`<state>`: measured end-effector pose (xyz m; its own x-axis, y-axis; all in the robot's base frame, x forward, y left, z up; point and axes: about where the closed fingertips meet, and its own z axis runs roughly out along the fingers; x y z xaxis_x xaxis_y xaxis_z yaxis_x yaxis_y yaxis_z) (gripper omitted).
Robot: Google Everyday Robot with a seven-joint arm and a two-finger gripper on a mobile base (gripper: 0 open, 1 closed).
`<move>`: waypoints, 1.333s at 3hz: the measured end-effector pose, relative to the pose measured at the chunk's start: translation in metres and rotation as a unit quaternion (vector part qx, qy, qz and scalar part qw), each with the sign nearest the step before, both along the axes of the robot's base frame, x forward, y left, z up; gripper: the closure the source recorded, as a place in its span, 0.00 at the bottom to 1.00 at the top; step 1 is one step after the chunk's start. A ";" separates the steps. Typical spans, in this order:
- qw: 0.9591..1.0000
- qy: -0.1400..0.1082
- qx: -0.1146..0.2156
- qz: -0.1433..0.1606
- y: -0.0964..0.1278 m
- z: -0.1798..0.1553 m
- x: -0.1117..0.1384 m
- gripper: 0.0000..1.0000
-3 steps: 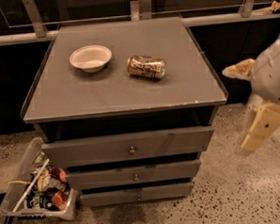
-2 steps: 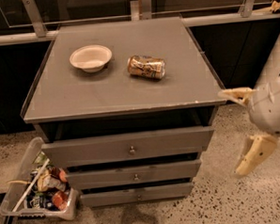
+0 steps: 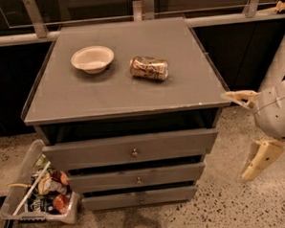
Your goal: Open middle drawer
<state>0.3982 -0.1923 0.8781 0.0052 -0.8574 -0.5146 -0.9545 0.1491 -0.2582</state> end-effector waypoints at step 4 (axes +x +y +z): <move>0.999 -0.002 0.040 -0.009 0.019 -0.162 0.002 0.00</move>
Offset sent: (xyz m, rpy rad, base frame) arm 0.0012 0.0250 -0.1369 0.0675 0.0576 -0.0168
